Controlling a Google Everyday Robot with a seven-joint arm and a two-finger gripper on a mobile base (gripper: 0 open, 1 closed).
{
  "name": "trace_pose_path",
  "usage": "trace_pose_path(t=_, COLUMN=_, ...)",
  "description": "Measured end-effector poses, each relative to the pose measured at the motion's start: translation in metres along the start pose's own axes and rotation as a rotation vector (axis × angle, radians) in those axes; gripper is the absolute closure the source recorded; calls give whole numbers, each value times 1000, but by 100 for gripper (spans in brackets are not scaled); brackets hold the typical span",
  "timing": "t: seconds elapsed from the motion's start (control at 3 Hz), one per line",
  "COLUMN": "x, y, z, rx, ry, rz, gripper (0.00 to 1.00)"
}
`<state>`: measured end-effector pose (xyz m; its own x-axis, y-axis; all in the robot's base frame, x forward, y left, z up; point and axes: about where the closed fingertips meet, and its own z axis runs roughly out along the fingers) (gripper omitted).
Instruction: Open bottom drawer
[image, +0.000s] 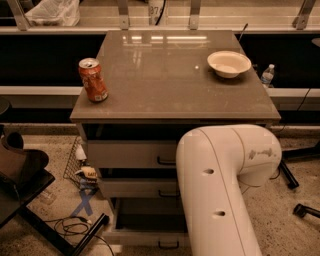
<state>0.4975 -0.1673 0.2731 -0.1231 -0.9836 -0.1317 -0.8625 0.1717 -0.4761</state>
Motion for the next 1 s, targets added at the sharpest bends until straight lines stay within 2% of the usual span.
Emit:
trace_pose_path(t=0.33, x=6, y=-6, z=46, rx=33, ry=-3, rz=74, gripper=100)
trace_pose_path(t=1.0, x=12, y=-4, z=97, rx=87, ry=-8, rz=133, gripper=100)
